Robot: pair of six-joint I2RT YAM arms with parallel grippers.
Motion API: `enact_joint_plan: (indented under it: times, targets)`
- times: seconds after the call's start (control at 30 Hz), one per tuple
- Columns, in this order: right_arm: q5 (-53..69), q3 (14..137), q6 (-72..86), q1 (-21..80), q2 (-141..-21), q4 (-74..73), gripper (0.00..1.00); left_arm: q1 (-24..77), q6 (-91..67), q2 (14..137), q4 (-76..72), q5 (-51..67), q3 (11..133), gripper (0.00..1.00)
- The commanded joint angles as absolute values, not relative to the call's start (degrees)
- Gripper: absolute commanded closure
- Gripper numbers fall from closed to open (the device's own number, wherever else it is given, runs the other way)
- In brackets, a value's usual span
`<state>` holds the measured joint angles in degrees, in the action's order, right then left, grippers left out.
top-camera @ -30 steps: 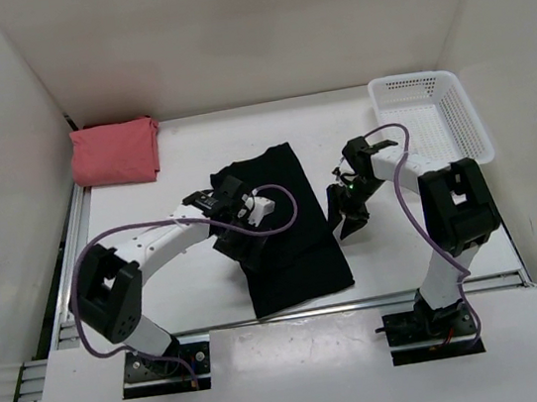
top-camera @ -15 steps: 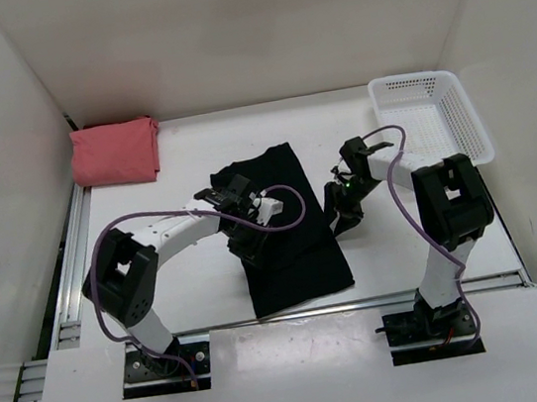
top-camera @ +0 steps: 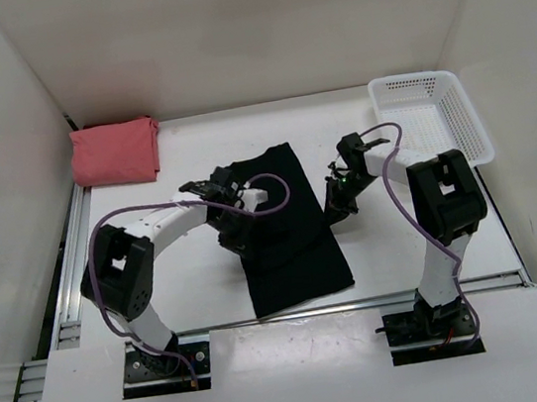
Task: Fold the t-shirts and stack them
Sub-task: Fold the folded rectangular tshirt in 1/3 of the way
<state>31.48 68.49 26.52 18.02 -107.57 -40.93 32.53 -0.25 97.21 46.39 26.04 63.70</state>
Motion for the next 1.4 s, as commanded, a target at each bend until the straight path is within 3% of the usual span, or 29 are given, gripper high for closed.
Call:
enact_joint_plan:
  times: [0.0, 0.17, 0.43, 0.57, 0.63, 0.7, 0.73, 0.8, 0.87, 0.93, 1.07, 1.2, 1.37]
  targets:
    - [34.9, 73.8, 28.1, 17.5, -111.0, -40.4, 0.99, 25.2, 0.0, 98.3, 46.6, 33.7, 65.5, 0.89]
    - [37.0, 76.0, 29.3, 16.1, -115.5, -40.4, 0.99, 20.1, 0.0, 102.5, 47.1, 40.9, 67.9, 0.89]
    - [41.0, 79.8, 35.4, 12.3, -119.5, -36.5, 0.88, 16.0, 0.0, 108.2, 47.1, 42.9, 70.7, 0.83]
    - [40.5, 84.6, 37.5, 11.6, -120.1, -35.3, 0.67, 12.3, 0.0, 111.2, 48.3, 43.4, 75.7, 0.75]
    - [40.5, 86.9, 36.1, 11.6, -119.4, -35.3, 0.63, 11.2, 0.0, 111.2, 48.9, 43.4, 75.7, 0.61]
    - [39.7, 86.9, 33.9, 11.6, -117.5, -35.3, 0.63, 9.6, 0.0, 110.7, 48.9, 44.6, 75.7, 0.41]
    - [38.4, 86.3, 30.8, 11.6, -114.6, -35.3, 0.61, 9.1, 0.0, 110.7, 49.5, 44.6, 75.7, 0.27]
    - [34.5, 83.2, 27.8, 12.4, -110.8, -35.3, 0.61, 8.3, 0.0, 109.4, 49.5, 44.6, 76.2, 0.23]
    - [28.3, 80.5, 23.0, 14.1, -105.1, -36.5, 0.66, 7.6, 0.0, 108.0, 50.9, 43.3, 76.9, 0.25]
    - [25.0, 76.0, 17.7, 17.9, -100.1, -37.0, 0.83, 7.1, 0.0, 106.1, 50.9, 41.2, 77.4, 0.28]
    - [21.3, 70.9, 11.9, 27.5, -97.3, -39.2, 1.00, 8.4, 0.0, 99.9, 50.9, 35.1, 76.6, 0.29]
    - [18.1, 69.1, 11.9, 37.2, -101.7, -38.9, 1.00, 8.4, 0.0, 96.3, 50.3, 33.9, 72.3, 0.29]
    - [16.2, 76.6, 11.9, 40.3, -108.4, -37.6, 1.00, 8.4, 0.0, 96.3, 50.3, 33.9, 69.9, 0.29]
